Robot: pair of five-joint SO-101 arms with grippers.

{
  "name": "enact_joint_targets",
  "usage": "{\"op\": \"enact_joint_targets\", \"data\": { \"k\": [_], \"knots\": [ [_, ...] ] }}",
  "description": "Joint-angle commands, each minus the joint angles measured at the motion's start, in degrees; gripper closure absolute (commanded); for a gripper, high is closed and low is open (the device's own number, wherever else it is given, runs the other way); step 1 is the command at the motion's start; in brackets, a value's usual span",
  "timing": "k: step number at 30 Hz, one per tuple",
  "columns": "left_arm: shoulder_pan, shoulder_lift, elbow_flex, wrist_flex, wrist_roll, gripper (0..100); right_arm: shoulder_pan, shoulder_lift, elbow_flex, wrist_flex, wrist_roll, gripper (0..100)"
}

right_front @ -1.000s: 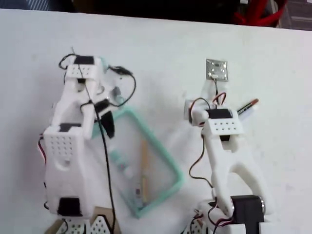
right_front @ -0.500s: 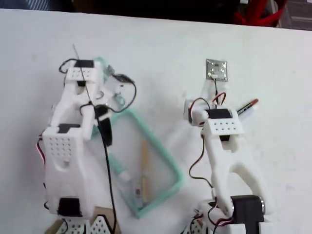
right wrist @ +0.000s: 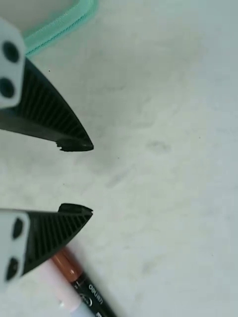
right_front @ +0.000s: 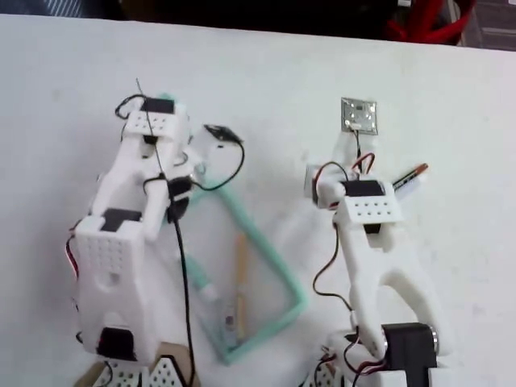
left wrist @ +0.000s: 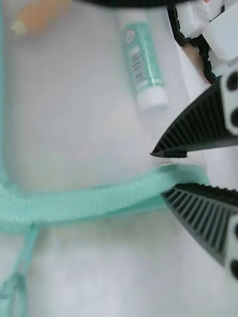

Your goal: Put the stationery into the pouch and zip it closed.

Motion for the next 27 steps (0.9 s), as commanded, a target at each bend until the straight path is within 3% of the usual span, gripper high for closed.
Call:
{"op": "enact_joint_targets", "data": {
  "k": [1, 12, 19, 27],
  "knots": [
    [1.8, -10.0, -3.3, -0.2, 3.1, 98, -0.4, -0.4, -0.3, -0.9, 0.6, 82.6],
    [8.4, -47.0, -6.9, -4.0, 12.1, 98, -0.3, -0.4, -0.3, -0.9, 0.6, 82.6],
    [11.9, -53.7, -8.4, -11.2, 19.9, 98, 0.0, -0.5, -0.3, -0.9, 0.6, 82.6],
    [20.4, -58.3, -5.5, -8.7, 21.0, 98, 0.1, -0.8, -0.3, -0.9, 0.6, 82.6]
  ]
}}
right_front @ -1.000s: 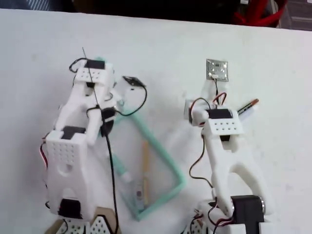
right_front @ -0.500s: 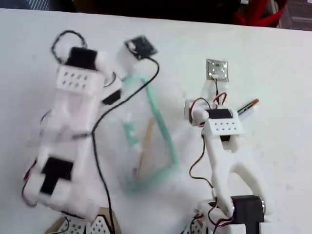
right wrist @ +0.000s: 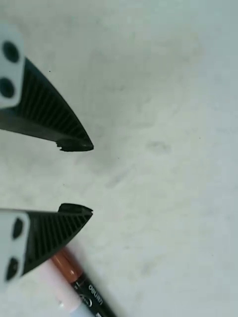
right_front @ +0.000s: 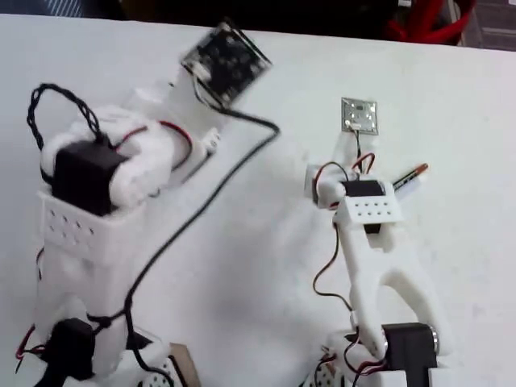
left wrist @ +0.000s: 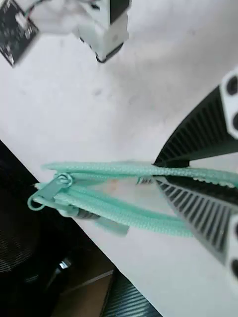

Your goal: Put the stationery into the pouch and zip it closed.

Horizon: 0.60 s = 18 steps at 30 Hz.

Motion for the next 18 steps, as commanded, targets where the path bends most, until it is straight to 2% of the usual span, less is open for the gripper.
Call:
{"op": "enact_joint_targets", "data": {
  "k": [1, 4, 6, 8, 11, 15, 18],
  "knots": [
    [2.1, -2.7, -0.6, -0.4, 0.9, 98, 0.1, -0.8, -0.3, -0.9, 0.6, 82.6],
    [2.1, -2.2, 0.0, 0.9, 1.1, 98, 0.2, -0.9, -0.3, -0.9, 0.6, 82.6],
    [2.5, -0.8, 7.9, 0.6, 1.8, 98, 0.6, -0.9, -0.3, -0.9, 0.6, 82.6],
    [2.2, -0.2, 17.0, -5.0, 2.0, 98, 1.5, -0.9, -0.4, -0.9, 0.6, 82.6],
    [0.0, -5.6, 17.0, -9.1, 2.5, 98, 2.6, -0.9, -0.6, -0.9, 0.4, 82.6],
    [1.6, -12.4, 14.2, -9.4, 2.5, 98, 2.6, -0.9, -0.6, -0.9, 0.4, 82.6],
    [1.8, -10.6, 22.9, -10.9, 2.0, 98, 2.6, -0.9, -0.6, -0.9, 0.4, 82.6]
  ]
}}
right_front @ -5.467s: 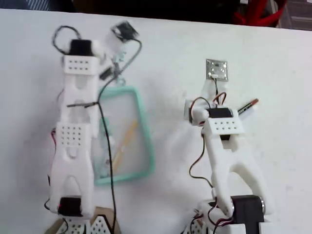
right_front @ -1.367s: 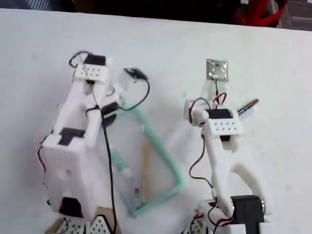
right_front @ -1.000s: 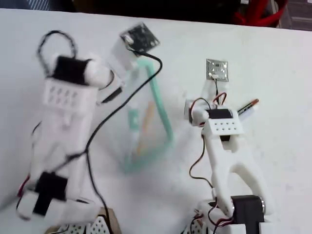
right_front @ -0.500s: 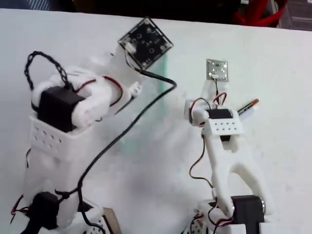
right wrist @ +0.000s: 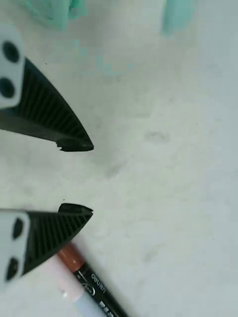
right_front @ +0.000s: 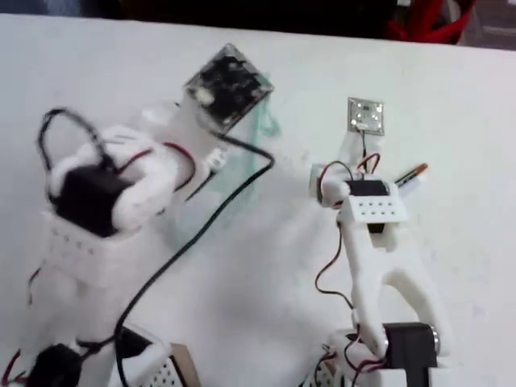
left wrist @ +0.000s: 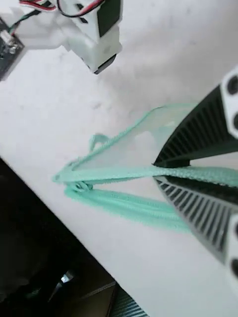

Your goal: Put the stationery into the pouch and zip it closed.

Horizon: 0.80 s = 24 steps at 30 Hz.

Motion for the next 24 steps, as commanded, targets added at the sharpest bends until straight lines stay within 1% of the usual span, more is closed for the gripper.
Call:
{"op": "enact_joint_targets", "data": {
  "k": [1, 3, 5, 6, 9, 13, 16, 18, 20, 24],
  "knots": [
    [0.7, -0.4, 9.1, -4.9, -0.2, 98, 0.8, -0.9, -0.6, -0.9, 0.4, 82.6],
    [-0.3, -0.6, 14.2, -8.4, -0.2, 98, 0.8, -0.9, -0.6, -0.9, 0.4, 82.6],
    [-0.8, -3.0, 15.7, -10.5, 0.4, 98, 0.8, -0.9, -0.6, -0.9, 0.4, 82.6],
    [-0.7, -4.9, 15.6, -11.3, 0.5, 98, 0.8, -0.9, -0.6, -0.9, 0.4, 82.6],
    [-0.6, -10.2, 12.6, -12.9, 4.4, 98, 0.8, -0.9, -0.6, -0.9, 0.4, 82.6],
    [0.0, -12.0, 8.3, -13.4, 4.5, 98, 0.8, -0.9, -0.6, -0.9, 0.4, 82.6],
    [-0.2, -11.5, 8.7, -18.3, 7.7, 98, 0.8, -0.9, -0.6, -0.9, 0.5, 82.6],
    [-0.8, -11.6, 10.8, -23.5, 10.9, 98, 0.8, -0.9, -0.6, -0.9, 0.5, 82.6],
    [-0.8, -11.6, 13.5, -27.4, 12.1, 98, 0.9, -0.9, -0.6, -0.9, 0.5, 82.6],
    [0.7, -11.7, 24.2, -30.9, 12.0, 98, 0.9, -0.9, -0.6, -0.9, 0.5, 82.6]
  ]
}}
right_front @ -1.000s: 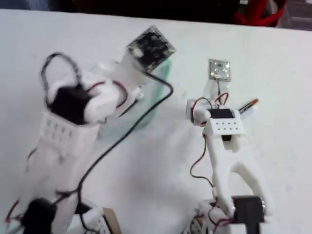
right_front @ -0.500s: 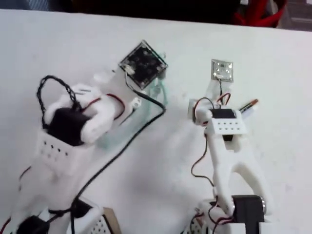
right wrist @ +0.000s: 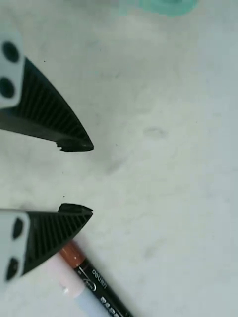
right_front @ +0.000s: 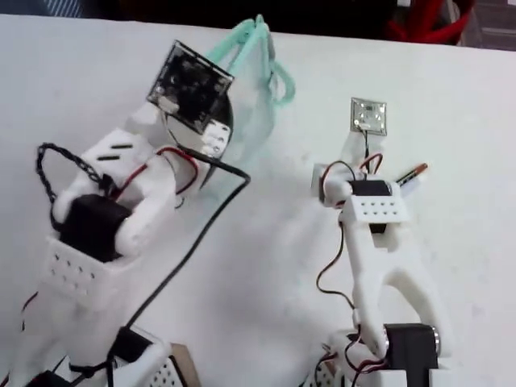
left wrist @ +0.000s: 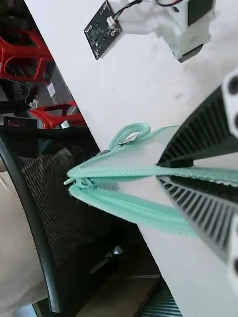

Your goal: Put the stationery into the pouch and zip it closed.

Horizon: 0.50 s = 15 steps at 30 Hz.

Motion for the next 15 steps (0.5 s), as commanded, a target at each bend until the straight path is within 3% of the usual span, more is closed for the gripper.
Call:
{"op": "enact_joint_targets", "data": {
  "k": [1, 5, 12, 15],
  "knots": [
    [1.5, -1.8, 8.3, -4.7, 0.6, 98, 0.4, -0.9, -0.6, -0.9, 0.5, 82.6],
    [4.7, -4.4, 16.9, -5.2, 0.5, 98, 0.4, -0.9, -0.7, -0.9, 0.5, 82.6],
    [5.6, -11.6, 18.1, -4.7, 0.6, 97, 2.8, -2.5, -1.4, -1.1, 0.4, 82.6],
    [5.2, -11.0, 19.7, -4.6, 0.6, 97, 5.8, -8.3, -4.0, 4.1, 0.1, 82.6]
  ]
}}
